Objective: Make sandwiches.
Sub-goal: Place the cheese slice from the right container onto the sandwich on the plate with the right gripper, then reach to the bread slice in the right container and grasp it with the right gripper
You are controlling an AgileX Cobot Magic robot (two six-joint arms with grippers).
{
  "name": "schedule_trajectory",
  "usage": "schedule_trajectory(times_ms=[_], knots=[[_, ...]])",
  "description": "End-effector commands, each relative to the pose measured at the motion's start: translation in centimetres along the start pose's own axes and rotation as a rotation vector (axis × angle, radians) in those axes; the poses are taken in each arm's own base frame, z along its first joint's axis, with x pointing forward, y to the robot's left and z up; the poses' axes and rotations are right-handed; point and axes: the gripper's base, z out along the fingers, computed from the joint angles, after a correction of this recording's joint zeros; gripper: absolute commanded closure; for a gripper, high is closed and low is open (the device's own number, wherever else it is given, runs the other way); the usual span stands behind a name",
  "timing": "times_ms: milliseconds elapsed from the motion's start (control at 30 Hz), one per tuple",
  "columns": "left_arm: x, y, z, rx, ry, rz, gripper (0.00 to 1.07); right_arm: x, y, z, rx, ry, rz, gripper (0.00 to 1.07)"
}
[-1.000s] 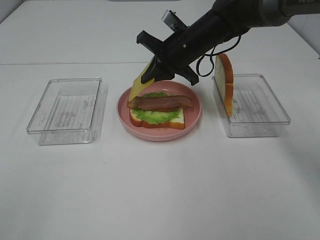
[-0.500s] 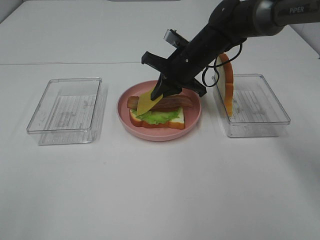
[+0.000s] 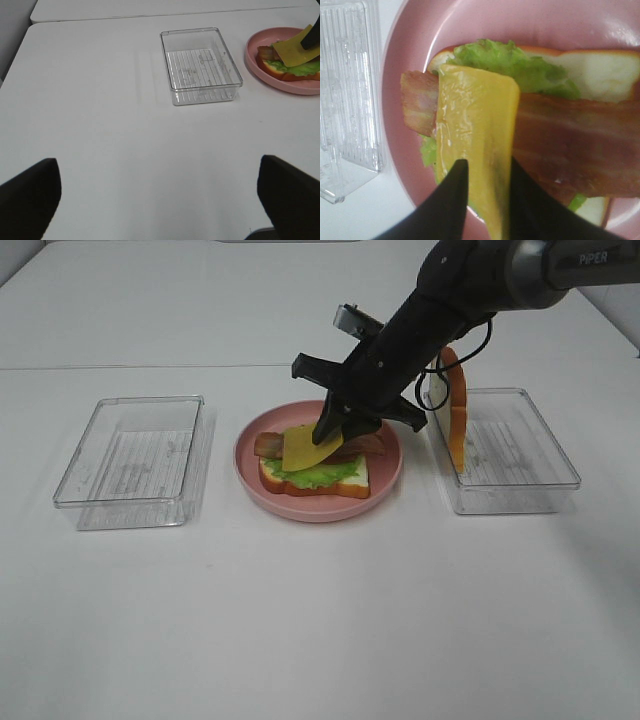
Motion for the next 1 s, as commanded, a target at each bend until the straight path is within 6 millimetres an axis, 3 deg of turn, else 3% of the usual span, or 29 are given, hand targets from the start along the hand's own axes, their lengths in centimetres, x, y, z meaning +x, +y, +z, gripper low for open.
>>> schedule_trajectory(times_ms=[33,67,133,333,667,733,833,933,1000], knots=[[0.1,-0.1,-0.2,0.015,-0.02,-0.01,0.07,-0.3,0.5,-0.9,-0.011,0.016,-0.021,0.33],[0.1,-0.1,-0.2,0.015,-0.02,-0.01,0.07,-0.3,0.5,-0.9,-0.011,0.016,-0.021,0.33],[0.1,-0.1,-0.2,0.015,-0.02,-0.01,0.07,-0.3,0.8,-1.3,-0.014,0.036,-0.037,0.24],[0.1,-0.1,-0.2,0.015,-0.02,-0.01,0.07,-0.2,1.1,-1.9,-0.002,0.067,-0.056,0.24],[0.1,-0.1,-0.2,0.015,-0.021,-0.01,0.07,-0.2,2.4,-4.8,0.014,0.043,-0.104,0.24],[0.1,-0.1,-0.2,0.015,-0.021,-0.01,0.07,-0.4,3.4,-6.6,-0.002,0.003,-0.127,0.24],[0.1,-0.1,-0.2,0.015,-0.021,-0.01,0.07,-0.5,3.7,-7.1,-0.006,-0.008,-0.134,0.24],[0.1,-0.1,-0.2,0.015,-0.021,-0.01,0.07,-0.7,4.7,-8.9,-0.019,-0.047,-0.16,0.24],[0.1,-0.1,-0.2,0.015,-0.021,-0.01,0.07,-1.0,6.1,-11.8,-0.022,-0.095,-0.212,0.24]])
